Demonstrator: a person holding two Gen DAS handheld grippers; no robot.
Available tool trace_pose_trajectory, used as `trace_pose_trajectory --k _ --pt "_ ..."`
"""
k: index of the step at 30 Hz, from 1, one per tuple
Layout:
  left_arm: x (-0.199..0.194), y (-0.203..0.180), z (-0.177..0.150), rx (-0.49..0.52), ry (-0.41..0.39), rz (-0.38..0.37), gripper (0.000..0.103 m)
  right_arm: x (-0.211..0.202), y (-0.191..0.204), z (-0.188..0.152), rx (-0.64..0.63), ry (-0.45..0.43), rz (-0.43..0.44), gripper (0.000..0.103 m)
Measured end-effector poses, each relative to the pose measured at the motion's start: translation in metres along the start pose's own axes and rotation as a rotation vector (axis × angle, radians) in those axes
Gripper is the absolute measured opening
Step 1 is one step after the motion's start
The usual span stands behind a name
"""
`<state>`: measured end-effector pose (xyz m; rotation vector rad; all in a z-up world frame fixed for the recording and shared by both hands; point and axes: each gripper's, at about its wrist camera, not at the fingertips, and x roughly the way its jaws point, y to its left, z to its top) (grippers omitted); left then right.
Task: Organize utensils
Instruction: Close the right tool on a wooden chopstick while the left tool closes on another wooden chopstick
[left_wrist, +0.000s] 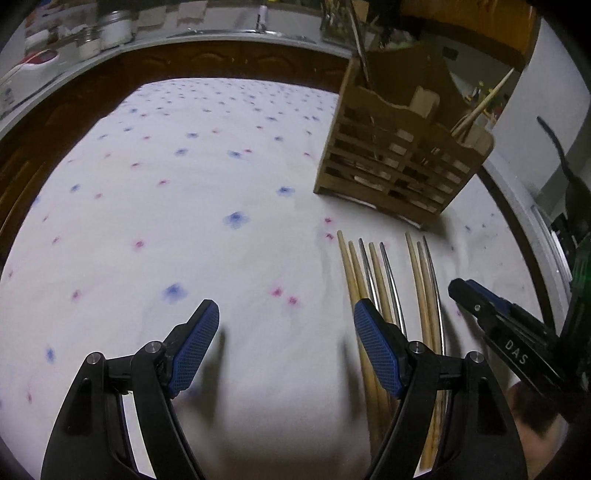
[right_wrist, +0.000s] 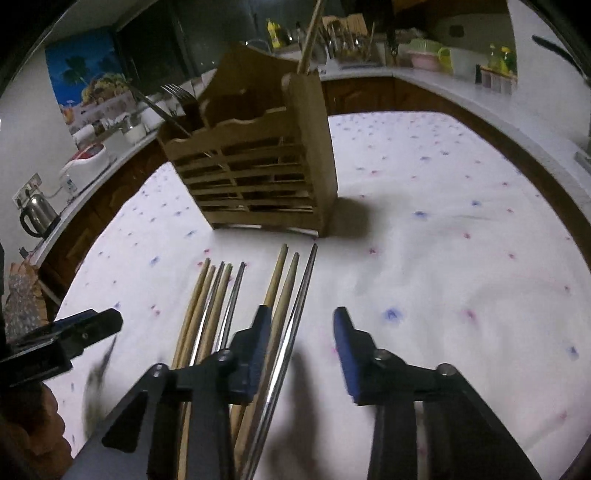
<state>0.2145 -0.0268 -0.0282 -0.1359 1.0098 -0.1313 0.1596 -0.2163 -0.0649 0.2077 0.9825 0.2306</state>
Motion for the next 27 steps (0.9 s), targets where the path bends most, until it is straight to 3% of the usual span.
trace_pose_trajectory --k 6,10,14,18,24,27 --pt "0.031 -0.012 0.018 0.022 0.055 -0.016 0.068 0.024 -0.006 0.015 0.015 0.042 0.002 0.021" --pt "0.045 -0.017 0.022 0.044 0.084 -0.018 0.051 0.034 -0.006 0.019 0.012 0.056 0.002 0.017" --pt "0.047 -0.026 0.023 0.085 0.070 0.007 0.051 0.041 -0.001 0.022 -0.009 0.055 -0.008 0.015" --pt "0.047 -0.031 0.025 0.098 0.079 -0.016 0.051 0.042 0.001 0.022 -0.039 0.052 -0.021 0.012" --pt "0.053 -0.039 0.027 0.147 0.060 0.003 0.045 0.042 -0.001 0.022 -0.048 0.055 -0.014 0.008" --pt "0.055 -0.040 0.027 0.171 0.048 0.018 0.030 0.044 0.001 0.023 -0.054 0.053 -0.017 0.007"
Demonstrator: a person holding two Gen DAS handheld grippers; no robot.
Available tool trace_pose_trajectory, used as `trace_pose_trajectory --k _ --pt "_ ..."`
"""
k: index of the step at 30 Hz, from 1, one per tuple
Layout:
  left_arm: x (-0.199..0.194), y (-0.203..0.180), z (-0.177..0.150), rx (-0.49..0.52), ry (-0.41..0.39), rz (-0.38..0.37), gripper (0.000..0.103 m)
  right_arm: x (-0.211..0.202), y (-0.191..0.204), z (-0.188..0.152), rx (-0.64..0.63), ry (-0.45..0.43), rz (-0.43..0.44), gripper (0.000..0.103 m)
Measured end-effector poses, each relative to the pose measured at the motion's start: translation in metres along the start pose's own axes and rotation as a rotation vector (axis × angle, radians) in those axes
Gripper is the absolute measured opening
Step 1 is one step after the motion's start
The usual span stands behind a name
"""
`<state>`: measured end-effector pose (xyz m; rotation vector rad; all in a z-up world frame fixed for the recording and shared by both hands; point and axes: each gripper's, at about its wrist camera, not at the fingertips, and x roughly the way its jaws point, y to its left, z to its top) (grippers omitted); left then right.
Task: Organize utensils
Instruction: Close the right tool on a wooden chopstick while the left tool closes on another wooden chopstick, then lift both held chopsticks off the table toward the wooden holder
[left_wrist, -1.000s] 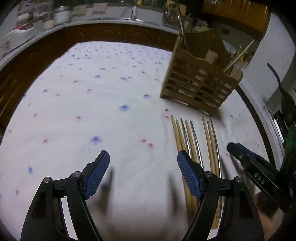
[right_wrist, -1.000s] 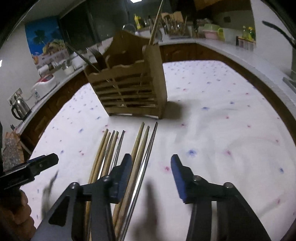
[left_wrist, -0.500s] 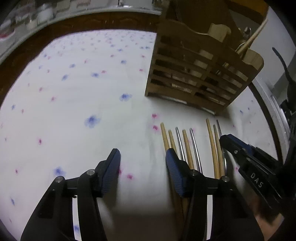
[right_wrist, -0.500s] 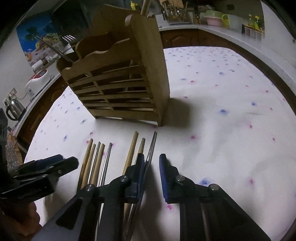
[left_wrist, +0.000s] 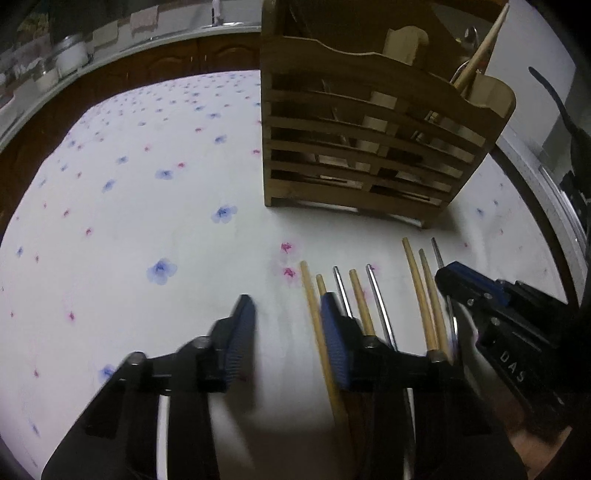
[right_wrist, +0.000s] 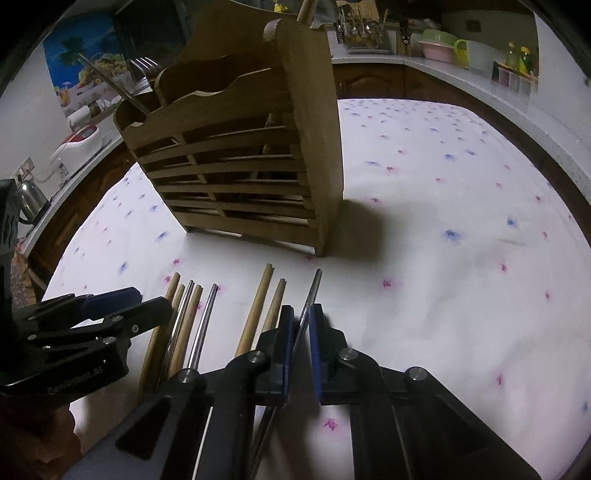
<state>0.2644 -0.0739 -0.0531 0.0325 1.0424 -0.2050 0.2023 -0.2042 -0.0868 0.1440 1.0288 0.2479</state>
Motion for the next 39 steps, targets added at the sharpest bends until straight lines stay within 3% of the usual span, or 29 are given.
trace_pose_trajectory --k 1,6,8,11,17,27,39 --pt "0.000 -0.003 -0.002 0.031 -0.008 0.027 0.025 0.000 0.001 0.000 -0.002 -0.001 -0.002 0.007" --pt "-0.001 -0.007 -0.006 0.071 -0.026 0.046 0.024 0.004 0.006 0.002 -0.033 -0.004 -0.018 0.008" --pt "0.001 -0.011 -0.003 0.073 -0.028 0.043 0.012 0.004 0.008 0.003 -0.047 -0.004 -0.029 0.009" --pt "0.000 -0.016 -0.003 0.092 -0.032 0.054 0.009 0.005 0.014 0.003 -0.073 -0.003 -0.053 0.008" --pt "-0.017 0.017 -0.012 -0.041 -0.025 -0.069 0.005 -0.009 -0.001 -0.002 0.013 -0.008 0.021 0.005" --pt "-0.108 0.034 -0.020 -0.103 -0.175 -0.201 0.005 -0.093 -0.013 -0.007 0.101 -0.158 0.151 0.005" --pt "-0.191 0.039 -0.018 -0.082 -0.345 -0.230 0.005 -0.181 -0.002 0.008 0.073 -0.367 0.184 0.004"
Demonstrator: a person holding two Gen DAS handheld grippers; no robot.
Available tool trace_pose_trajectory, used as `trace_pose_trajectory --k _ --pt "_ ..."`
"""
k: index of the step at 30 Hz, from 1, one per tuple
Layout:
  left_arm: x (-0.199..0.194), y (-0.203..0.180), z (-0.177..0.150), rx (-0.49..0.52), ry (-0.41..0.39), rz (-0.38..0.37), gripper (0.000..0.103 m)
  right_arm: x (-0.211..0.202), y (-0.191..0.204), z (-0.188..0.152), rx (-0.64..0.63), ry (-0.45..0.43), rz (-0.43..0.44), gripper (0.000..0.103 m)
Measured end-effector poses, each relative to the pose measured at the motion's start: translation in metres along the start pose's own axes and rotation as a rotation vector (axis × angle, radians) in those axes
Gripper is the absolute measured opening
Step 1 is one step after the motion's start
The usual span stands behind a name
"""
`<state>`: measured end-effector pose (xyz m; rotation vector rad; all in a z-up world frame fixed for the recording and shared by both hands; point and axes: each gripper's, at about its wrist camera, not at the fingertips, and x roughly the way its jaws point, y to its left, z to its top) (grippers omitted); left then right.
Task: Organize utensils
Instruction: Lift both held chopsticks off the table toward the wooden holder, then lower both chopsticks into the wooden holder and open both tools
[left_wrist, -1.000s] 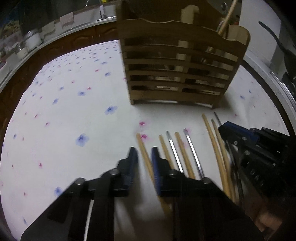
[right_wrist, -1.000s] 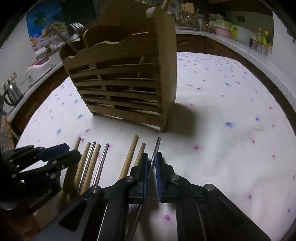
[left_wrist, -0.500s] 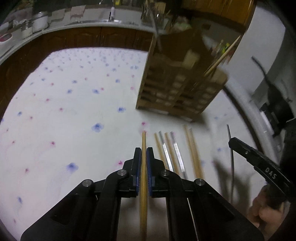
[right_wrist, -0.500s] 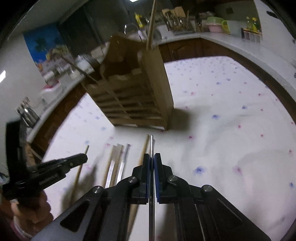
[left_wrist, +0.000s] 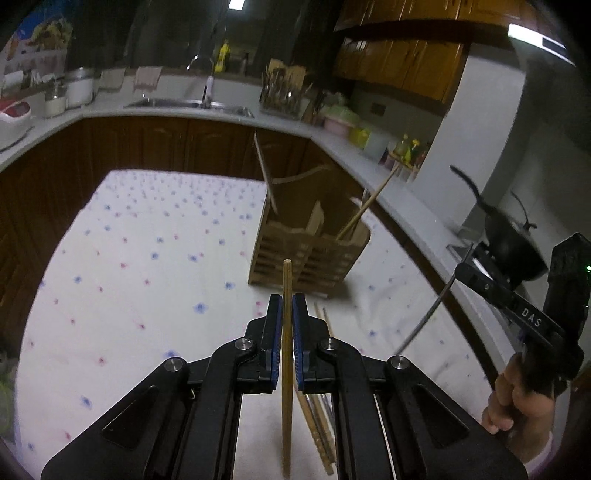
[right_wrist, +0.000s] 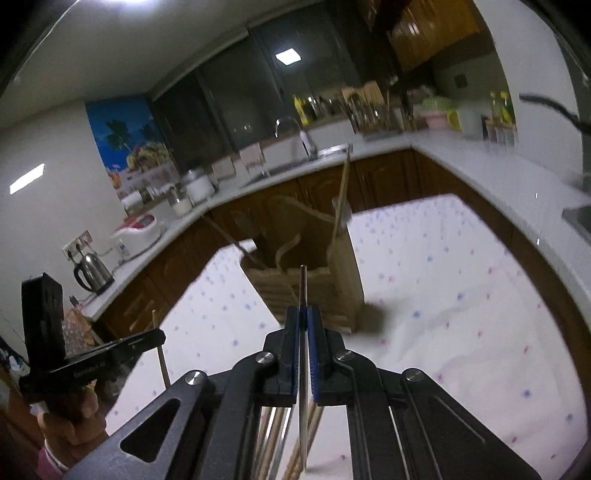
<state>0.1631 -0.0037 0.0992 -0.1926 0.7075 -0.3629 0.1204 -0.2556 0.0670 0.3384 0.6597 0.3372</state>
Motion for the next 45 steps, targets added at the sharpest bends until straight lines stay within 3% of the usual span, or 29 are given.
trace_pose_trajectory --k 19,31,39,45 --pt "-0.013 -0.009 0.035 0.012 -0.101 0.007 0.005 -0.010 0.003 0.031 -0.007 -0.092 -0.003 0.004" --pt "-0.019 -0.017 0.113 -0.002 -0.271 0.030 0.005 -0.006 0.001 0.087 -0.002 -0.227 -0.031 0.004" --pt "0.003 -0.019 0.156 -0.046 -0.376 0.075 0.005 0.016 -0.008 0.125 0.033 -0.324 -0.070 0.004" --pt "0.041 -0.007 0.148 -0.106 -0.391 0.122 0.005 0.044 -0.011 0.122 0.031 -0.324 -0.115 0.004"
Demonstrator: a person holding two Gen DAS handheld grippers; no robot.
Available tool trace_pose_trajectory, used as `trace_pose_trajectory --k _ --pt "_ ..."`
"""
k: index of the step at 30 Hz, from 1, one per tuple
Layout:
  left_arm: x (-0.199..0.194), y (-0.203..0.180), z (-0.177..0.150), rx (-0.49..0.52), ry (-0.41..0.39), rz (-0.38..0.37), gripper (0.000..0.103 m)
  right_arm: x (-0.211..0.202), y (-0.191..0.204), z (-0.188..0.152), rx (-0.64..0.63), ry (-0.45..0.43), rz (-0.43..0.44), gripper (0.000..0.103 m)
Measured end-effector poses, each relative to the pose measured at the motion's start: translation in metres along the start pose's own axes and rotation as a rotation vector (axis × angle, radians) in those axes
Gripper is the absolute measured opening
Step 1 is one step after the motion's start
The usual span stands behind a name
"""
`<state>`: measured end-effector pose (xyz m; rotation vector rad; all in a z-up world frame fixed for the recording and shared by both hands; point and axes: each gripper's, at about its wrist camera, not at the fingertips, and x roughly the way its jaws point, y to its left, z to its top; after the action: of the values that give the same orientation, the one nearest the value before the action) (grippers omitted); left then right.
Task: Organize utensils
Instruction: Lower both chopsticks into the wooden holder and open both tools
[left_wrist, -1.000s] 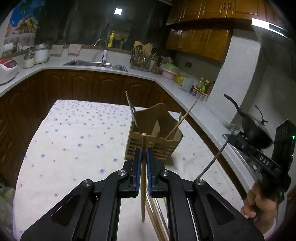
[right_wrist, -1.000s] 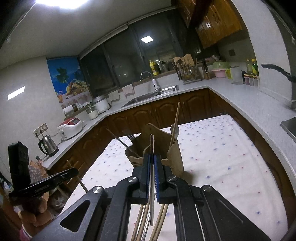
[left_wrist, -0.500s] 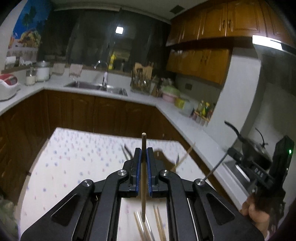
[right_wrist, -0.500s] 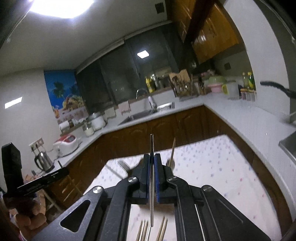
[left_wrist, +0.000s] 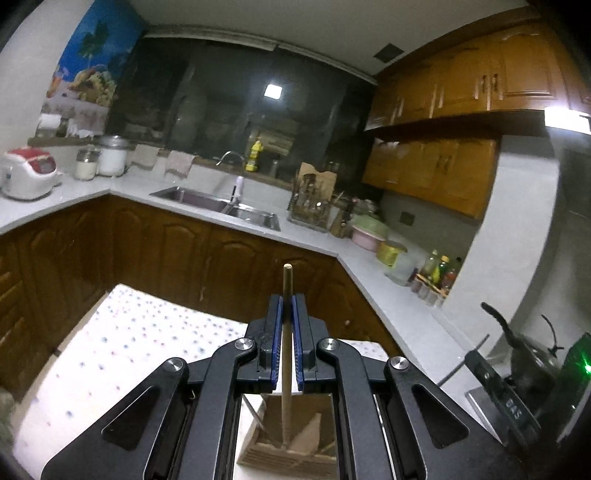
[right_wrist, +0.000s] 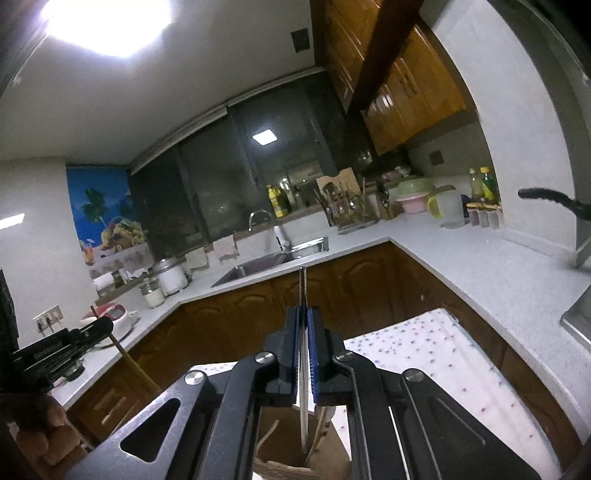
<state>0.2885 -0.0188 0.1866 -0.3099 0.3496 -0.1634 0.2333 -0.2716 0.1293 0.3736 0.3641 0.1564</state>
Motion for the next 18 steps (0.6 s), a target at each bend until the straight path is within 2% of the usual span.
trace_pose_trajectory --k 10,15,18 --pt "0.033 0.018 -0.059 -0.002 0.130 0.025 0.005 0.029 -0.009 -0.051 -0.009 0.111 -0.012 0.004" --pt "0.033 0.018 -0.066 0.020 0.140 0.019 0.005 0.040 -0.012 -0.070 -0.013 0.182 -0.017 0.005" --pt "0.033 0.016 -0.066 0.025 0.145 0.014 0.005 0.041 -0.013 -0.072 -0.010 0.191 -0.023 0.005"
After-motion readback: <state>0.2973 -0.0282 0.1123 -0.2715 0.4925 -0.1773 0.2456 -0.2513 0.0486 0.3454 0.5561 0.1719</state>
